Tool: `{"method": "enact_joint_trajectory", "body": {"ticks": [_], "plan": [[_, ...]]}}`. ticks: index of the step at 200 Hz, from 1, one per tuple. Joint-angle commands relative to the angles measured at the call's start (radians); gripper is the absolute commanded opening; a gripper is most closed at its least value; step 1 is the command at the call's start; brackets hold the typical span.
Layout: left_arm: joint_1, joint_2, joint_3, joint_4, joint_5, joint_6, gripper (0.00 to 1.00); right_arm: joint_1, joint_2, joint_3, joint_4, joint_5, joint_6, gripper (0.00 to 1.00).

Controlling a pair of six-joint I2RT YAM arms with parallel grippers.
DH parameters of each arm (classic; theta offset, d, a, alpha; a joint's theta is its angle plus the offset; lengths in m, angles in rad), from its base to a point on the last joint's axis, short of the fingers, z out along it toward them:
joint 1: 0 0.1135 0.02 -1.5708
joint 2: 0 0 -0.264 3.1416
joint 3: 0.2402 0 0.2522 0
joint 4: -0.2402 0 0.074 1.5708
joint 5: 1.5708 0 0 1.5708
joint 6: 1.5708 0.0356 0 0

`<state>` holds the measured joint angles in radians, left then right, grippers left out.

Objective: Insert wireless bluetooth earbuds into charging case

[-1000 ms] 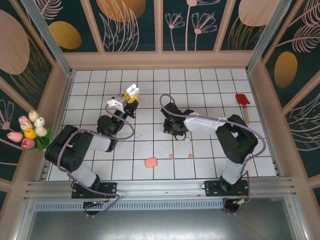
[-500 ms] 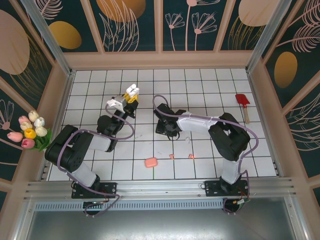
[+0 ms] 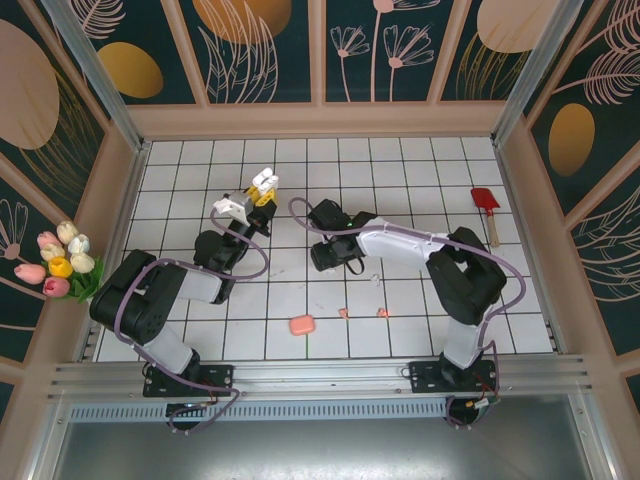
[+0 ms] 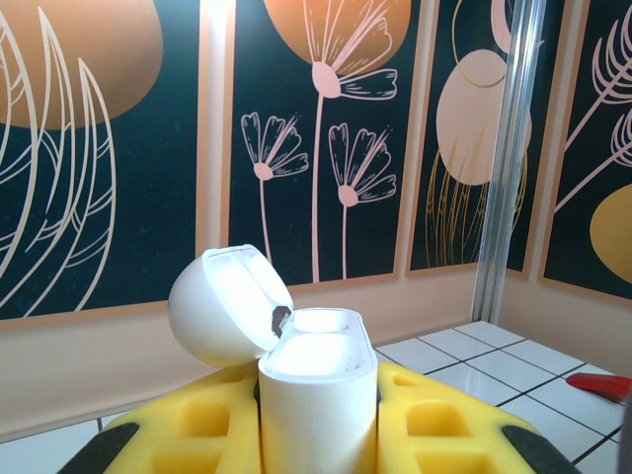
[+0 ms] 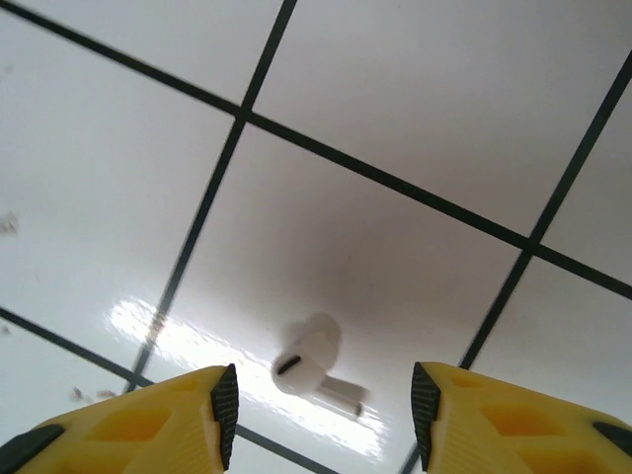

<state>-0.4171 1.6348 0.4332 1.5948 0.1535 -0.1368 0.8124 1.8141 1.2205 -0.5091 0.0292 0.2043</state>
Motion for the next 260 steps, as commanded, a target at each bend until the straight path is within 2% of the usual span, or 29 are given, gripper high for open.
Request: {"method": "enact_joint_trajectory", "body": {"ticks": [1, 60, 161, 260], "plan": [[0.003, -0.024, 0.012, 0.148, 0.017, -0.011, 0.00, -0.030, -0.034, -0.024, 0.004, -0.051, -0.123, 0.52], [0.003, -0.031, 0.009, 0.141, 0.015, -0.004, 0.00, -0.009, 0.039, 0.005, 0.034, -0.091, -0.108, 0.53], [0.003, -0.030, 0.007, 0.138, 0.012, -0.001, 0.00, -0.001, 0.133, 0.059, 0.012, -0.057, -0.132, 0.51], [0.003, -0.021, 0.011, 0.142, 0.011, -0.001, 0.00, 0.012, 0.150, 0.063, -0.022, -0.051, -0.144, 0.47]]}}
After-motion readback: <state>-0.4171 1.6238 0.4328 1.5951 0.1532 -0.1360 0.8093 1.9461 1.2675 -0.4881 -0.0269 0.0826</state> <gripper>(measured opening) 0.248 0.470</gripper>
